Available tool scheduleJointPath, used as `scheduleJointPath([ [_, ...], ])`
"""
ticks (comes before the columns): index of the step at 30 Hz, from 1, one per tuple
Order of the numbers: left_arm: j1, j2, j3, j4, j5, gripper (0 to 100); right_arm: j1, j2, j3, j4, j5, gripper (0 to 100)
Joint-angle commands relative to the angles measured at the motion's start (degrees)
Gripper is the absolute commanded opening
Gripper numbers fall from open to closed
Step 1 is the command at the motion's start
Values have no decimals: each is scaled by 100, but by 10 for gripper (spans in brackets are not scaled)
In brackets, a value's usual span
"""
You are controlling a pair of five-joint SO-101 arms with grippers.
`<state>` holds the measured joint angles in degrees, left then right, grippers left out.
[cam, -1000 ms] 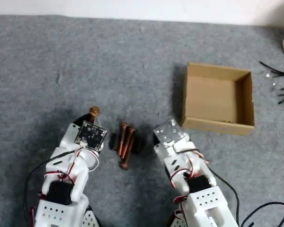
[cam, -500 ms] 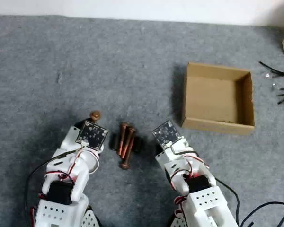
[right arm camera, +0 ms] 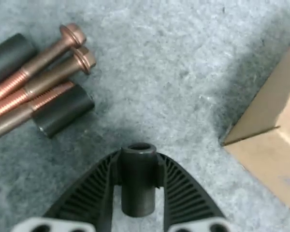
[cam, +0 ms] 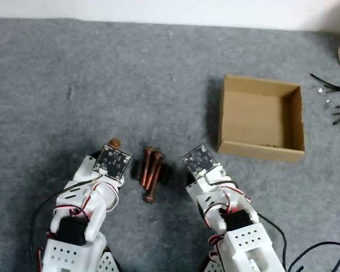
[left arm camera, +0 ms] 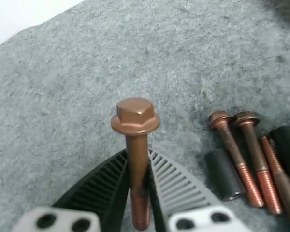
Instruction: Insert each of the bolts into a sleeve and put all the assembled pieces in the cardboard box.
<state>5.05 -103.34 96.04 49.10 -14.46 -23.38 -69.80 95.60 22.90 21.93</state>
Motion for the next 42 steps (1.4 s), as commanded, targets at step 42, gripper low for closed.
scheduleJointPath([
  [42, 374, -48, 119, -4343, 2655, 7, -725, -66, 233, -2299, -1345, 6],
])
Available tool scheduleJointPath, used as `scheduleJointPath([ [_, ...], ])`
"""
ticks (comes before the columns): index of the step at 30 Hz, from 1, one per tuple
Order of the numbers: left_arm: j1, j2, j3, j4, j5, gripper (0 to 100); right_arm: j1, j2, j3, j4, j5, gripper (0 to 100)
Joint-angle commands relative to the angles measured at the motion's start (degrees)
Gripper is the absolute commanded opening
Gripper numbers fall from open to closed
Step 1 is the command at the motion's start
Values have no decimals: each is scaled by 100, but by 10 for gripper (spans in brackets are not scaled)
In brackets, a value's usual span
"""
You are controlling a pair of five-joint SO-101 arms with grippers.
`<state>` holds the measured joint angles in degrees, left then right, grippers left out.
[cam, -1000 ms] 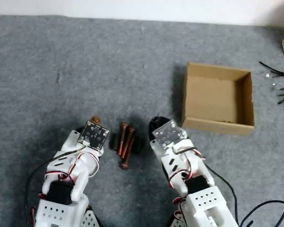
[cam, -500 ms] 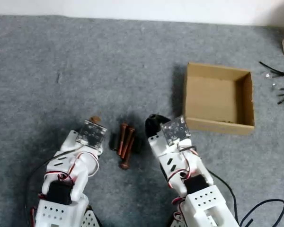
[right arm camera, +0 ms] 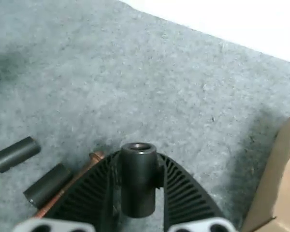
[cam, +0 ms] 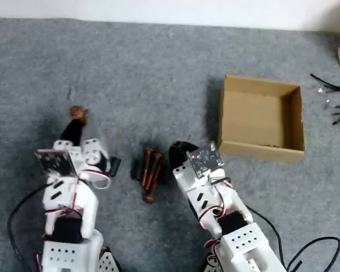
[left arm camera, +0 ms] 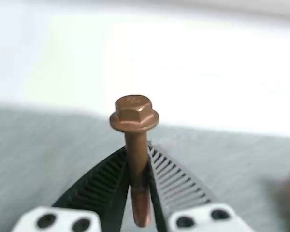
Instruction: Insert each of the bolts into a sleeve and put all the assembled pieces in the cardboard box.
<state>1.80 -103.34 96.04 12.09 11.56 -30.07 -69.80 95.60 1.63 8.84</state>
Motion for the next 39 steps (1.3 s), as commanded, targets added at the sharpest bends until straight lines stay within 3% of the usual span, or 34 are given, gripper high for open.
scheduleJointPath([
  [1, 848, -57, 119, -765, 62, 7, -57, -66, 233, -171, -35, 6],
  [6, 1033, -57, 110, -1407, 97, 7, -57, -66, 233, -171, -35, 6],
  [12, 980, -66, 4, -308, 2277, 8, -57, -66, 233, -259, -35, 6],
  [18, 1657, -66, 110, -185, 2303, 10, -259, -66, 277, -840, -18, 6],
  [24, 1710, -66, 110, -185, 2338, 8, -919, -66, 295, -848, 1266, 5],
  [36, 1736, -66, 101, -44, 2347, 7, -716, -66, 295, -857, 1257, 5],
  [39, 2053, -66, 66, 220, 2347, 7, -725, -66, 295, -857, 1257, 5],
])
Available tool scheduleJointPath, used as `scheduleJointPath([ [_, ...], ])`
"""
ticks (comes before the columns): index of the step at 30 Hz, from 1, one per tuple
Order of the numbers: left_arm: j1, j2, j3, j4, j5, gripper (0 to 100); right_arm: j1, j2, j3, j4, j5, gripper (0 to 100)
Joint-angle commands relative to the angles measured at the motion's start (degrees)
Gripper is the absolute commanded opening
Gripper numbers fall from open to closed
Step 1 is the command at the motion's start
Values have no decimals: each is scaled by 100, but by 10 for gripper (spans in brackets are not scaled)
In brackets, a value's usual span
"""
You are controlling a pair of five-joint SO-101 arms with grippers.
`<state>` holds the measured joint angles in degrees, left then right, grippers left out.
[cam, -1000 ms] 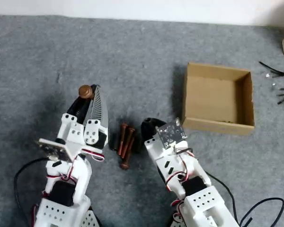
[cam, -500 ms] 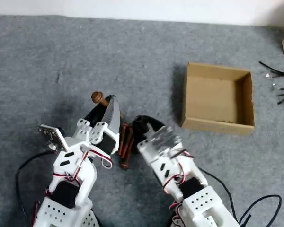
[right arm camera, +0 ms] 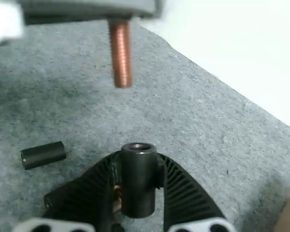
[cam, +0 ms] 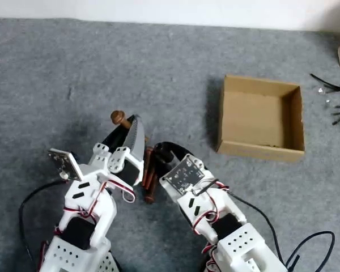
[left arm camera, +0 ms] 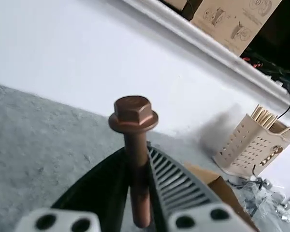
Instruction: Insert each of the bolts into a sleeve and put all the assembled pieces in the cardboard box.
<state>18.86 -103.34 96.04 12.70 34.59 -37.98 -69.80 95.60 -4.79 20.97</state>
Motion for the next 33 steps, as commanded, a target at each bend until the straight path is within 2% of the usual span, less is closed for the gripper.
scheduleJointPath([
  [1, 418, -66, 66, 202, 35, 7, 66, -66, 295, -215, 44, 5],
  [33, 611, -57, 110, 598, 26, 7, 66, -66, 382, -207, 88, 5],
])
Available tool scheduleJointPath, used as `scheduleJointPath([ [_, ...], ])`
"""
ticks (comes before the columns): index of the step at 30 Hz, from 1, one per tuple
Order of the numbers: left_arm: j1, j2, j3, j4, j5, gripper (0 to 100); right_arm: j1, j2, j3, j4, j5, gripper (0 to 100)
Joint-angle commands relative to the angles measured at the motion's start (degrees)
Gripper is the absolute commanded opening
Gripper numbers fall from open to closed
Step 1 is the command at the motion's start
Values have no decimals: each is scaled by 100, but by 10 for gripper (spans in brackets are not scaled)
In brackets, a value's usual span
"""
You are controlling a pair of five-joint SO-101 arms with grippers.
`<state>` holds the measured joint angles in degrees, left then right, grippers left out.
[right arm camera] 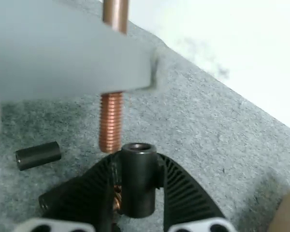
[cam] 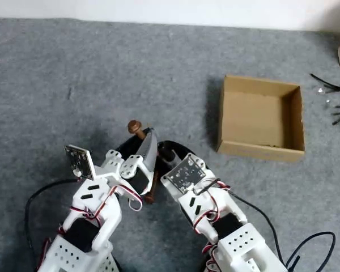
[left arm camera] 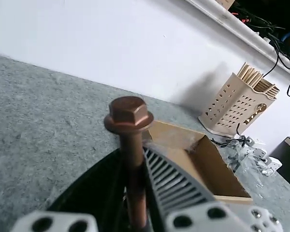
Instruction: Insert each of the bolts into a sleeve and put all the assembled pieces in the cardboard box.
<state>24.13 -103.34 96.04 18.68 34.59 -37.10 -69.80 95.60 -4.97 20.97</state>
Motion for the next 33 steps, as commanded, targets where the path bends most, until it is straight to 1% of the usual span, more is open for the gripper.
scheduleJointPath([
  [1, 84, -57, 110, 0, 26, 7, -22, -66, 382, -189, 88, 5],
  [5, -66, -57, 110, -149, 35, 7, -48, -75, 374, -189, 88, 5],
  [9, -75, -57, 110, -167, 35, 7, -48, -75, 356, -189, 88, 5],
  [14, -127, -40, 110, -396, 35, 7, -163, -75, 374, -189, 79, 5],
  [18, -163, -57, 110, -378, 545, 7, -145, -75, 356, -198, 79, 5],
  [27, -163, -57, 110, -404, 589, 7, -92, -119, 338, -198, 79, 5],
  [29, -163, -57, 110, -501, 589, 7, -119, -418, 374, -180, 79, 5],
  [33, -154, -57, 110, -659, 589, 7, -101, -1604, 664, 4, 88, 5],
])
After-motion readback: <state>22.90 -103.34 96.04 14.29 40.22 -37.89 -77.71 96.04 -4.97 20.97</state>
